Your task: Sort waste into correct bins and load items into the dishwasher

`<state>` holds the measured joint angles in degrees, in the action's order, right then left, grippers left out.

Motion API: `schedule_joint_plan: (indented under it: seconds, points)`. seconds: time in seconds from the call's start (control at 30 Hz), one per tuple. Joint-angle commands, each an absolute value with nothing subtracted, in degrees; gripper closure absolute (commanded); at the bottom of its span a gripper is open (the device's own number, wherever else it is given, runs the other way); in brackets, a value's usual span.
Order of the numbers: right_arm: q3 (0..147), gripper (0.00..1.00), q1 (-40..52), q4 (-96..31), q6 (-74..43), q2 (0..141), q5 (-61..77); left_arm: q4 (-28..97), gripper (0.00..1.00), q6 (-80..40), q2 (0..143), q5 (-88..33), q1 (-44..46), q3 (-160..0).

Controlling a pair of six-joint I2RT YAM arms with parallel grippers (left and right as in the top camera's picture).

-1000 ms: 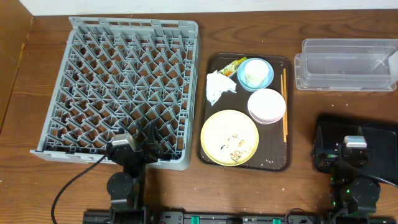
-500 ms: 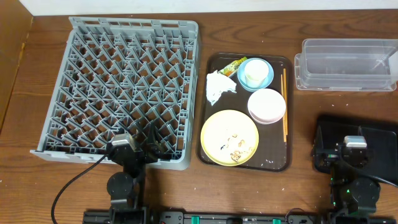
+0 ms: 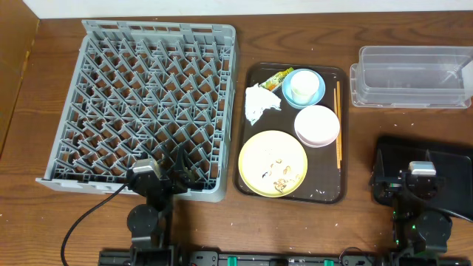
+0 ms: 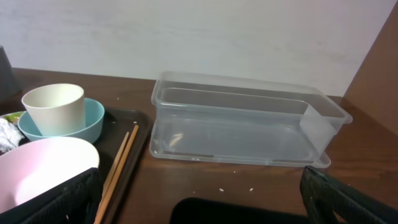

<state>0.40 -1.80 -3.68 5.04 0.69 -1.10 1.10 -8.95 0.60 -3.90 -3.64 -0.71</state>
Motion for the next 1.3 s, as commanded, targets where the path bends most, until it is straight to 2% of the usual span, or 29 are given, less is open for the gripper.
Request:
schedule_joint_plan:
  seconds: [0.0,0.2,0.27,0.43,0.53,0.6,0.73,0.9,1.13,1.27]
  points:
    - [0.3,0.01,-2.8,-3.1,4.7,0.4,1.6,3.8,0.05,-8.2,0.2,-4.5,-3.4,-0.2]
    - [0.3,0.01,-2.8,1.6,-16.0,0.4,33.1,3.8,0.05,-8.2,0.2,-4.5,-3.4,-0.2]
    - [0.3,0.01,-2.8,9.3,-24.1,0.4,37.0,3.8,0.05,-8.2,0.2,-4.5,-3.4,-0.2]
    - [0.3,0.01,-2.8,30.2,-40.6,0.4,34.9,3.8,0.05,-8.2,0.2,-4.5,-3.4,-0.2]
    - [0.3,0.01,-2.8,37.5,-54.0,0.4,25.2,3.8,0.05,-8.2,0.2,-4.5,-3.4,-0.2]
    - [0.6,0.01,-2.8,41.0,-57.5,0.4,19.1,3.8,0.05,-8.2,0.2,-4.5,-3.4,-0.2]
    - [5.8,0.01,-2.8,41.8,-51.8,1.3,13.7,3.8,0.05,-8.2,0.2,-4.5,-3.4,-0.2]
    - [23.0,0.01,-2.8,31.3,-38.8,11.3,21.9,3.8,0.05,-8.2,0.2,-4.4,-3.4,-0.2]
    - [58.0,0.01,-1.8,-4.1,-21.8,41.3,42.7,3.8,0.05,-8.2,0.2,-4.5,-3.4,-0.2]
    - [75.4,0.01,3.1,-23.6,-10.6,58.1,41.6,3.8,0.05,-8.2,0.2,-4.5,-3.4,-0.2]
